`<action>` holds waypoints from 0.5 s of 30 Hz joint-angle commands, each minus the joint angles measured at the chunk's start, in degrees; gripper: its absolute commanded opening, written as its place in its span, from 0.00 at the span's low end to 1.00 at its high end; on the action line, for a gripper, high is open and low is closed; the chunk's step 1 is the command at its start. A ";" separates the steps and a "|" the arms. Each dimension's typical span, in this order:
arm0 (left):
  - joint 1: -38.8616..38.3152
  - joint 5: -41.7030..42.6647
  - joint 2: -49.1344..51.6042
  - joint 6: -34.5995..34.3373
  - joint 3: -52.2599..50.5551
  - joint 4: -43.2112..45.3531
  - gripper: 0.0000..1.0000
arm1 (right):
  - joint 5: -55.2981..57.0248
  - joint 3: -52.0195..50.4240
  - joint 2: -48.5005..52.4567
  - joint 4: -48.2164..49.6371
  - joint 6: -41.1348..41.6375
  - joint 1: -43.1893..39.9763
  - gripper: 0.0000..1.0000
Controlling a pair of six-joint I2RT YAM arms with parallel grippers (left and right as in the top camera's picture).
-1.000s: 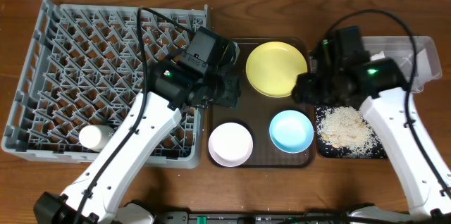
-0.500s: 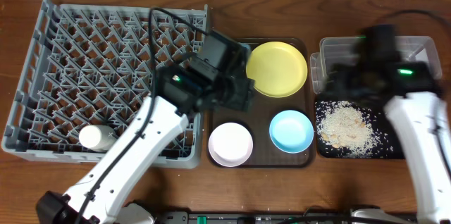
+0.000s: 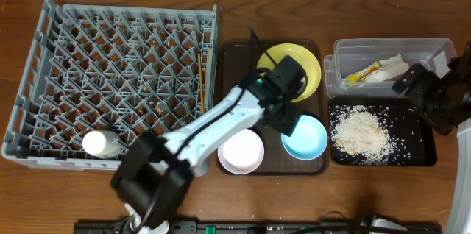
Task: Sort waste into correct bins and load items into the dishwasher
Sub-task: 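Reach the left gripper to the blue bowl on the brown tray and grasp it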
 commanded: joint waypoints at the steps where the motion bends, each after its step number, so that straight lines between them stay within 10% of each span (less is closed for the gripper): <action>1: -0.37 2.40 2.51 0.74 -0.02 0.94 0.64 | -0.66 -0.07 -0.04 -0.09 0.37 -0.35 0.99; 7: -0.42 4.83 8.04 0.74 -0.02 2.91 0.56 | -0.66 -0.07 -0.04 -0.09 0.37 -0.35 0.99; 15: -0.42 6.08 11.96 0.74 -0.02 4.96 0.15 | -0.66 -0.07 -0.04 -0.11 0.37 -0.35 0.99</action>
